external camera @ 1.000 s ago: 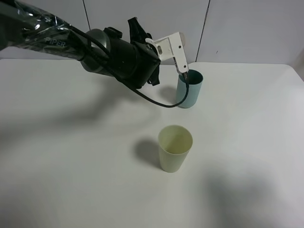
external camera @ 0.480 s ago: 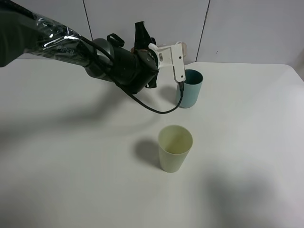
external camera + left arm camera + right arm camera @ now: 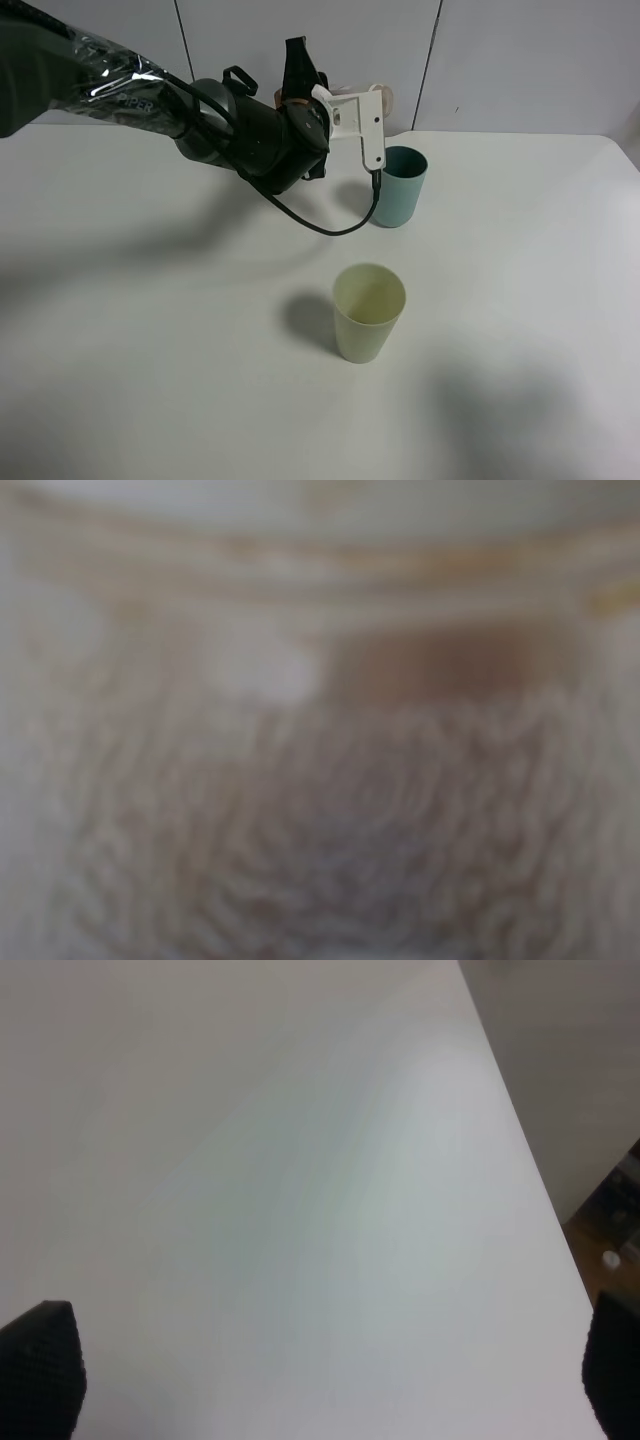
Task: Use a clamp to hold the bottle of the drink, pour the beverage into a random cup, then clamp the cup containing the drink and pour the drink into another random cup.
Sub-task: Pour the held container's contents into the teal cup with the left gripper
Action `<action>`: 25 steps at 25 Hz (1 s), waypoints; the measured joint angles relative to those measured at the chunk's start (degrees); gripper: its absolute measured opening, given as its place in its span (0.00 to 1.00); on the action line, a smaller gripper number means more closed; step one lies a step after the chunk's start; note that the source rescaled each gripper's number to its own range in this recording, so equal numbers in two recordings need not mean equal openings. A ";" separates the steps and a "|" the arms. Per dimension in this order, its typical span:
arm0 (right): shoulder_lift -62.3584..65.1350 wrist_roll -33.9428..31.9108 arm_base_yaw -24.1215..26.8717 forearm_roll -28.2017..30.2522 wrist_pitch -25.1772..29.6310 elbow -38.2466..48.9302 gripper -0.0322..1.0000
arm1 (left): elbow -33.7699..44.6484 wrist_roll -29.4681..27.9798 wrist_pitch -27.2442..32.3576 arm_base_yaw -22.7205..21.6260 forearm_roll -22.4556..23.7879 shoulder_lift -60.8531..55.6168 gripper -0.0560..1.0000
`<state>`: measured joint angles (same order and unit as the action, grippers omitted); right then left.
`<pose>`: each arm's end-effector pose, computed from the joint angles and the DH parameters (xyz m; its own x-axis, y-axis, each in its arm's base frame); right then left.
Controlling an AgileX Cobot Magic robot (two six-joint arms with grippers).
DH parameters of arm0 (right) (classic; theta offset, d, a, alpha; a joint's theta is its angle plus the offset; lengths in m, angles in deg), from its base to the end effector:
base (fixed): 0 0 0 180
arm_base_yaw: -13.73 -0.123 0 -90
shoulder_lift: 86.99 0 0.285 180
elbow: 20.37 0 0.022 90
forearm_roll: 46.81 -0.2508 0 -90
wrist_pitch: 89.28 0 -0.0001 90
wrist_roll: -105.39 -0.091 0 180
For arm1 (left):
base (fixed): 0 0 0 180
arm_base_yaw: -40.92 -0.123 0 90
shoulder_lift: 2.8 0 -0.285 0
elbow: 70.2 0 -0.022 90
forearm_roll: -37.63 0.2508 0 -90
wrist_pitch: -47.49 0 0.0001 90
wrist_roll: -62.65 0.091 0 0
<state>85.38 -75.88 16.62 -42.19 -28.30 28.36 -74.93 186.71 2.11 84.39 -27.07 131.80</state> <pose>-0.0055 -0.0061 0.2764 -0.4593 0.0062 -0.8883 0.1050 0.9933 -0.0474 0.3839 -0.2833 0.1622 -0.0040 0.9817 -0.1903 0.2201 0.1865 0.9575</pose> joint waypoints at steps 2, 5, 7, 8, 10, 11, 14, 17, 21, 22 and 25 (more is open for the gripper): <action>0.00 0.00 0.00 0.00 0.00 0.00 1.00 | 0.00 0.00 0.00 0.00 0.68 0.00 0.05; 0.00 0.00 0.00 0.00 0.00 0.00 1.00 | 0.00 0.00 0.00 0.00 1.86 0.00 0.05; 0.00 0.00 0.00 0.00 0.00 0.00 1.00 | 0.00 0.00 0.00 0.00 2.93 0.00 0.05; 0.00 0.00 0.00 0.00 0.00 0.00 1.00 | 0.00 -0.12 0.00 0.00 3.34 0.00 0.05; 0.00 0.00 0.00 0.00 0.00 0.00 1.00 | 0.00 -0.63 0.00 0.00 4.33 0.00 0.05; 0.00 0.00 0.00 0.00 0.00 0.00 1.00 | 0.00 -1.18 0.00 0.00 4.95 0.00 0.05; 0.00 0.00 0.00 0.00 0.00 0.00 1.00 | 0.00 -2.38 0.00 0.00 6.33 0.00 0.05; 0.00 0.00 0.00 0.00 0.00 0.00 1.00 | 0.00 -2.81 0.00 0.00 7.11 0.00 0.05; 0.00 0.00 0.00 0.00 0.00 0.00 1.00 | 0.00 -3.62 0.05 0.00 7.06 0.00 0.05; 0.00 0.00 0.00 0.00 0.00 0.00 1.00 | 0.00 -3.68 0.05 0.00 6.69 0.00 0.05; 0.00 0.00 0.00 0.00 0.00 0.00 1.00 | 0.00 -3.80 0.05 0.00 4.53 0.00 0.05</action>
<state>85.38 -75.88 16.62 -42.19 -28.30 28.36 -74.93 182.91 2.16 84.39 -22.54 131.80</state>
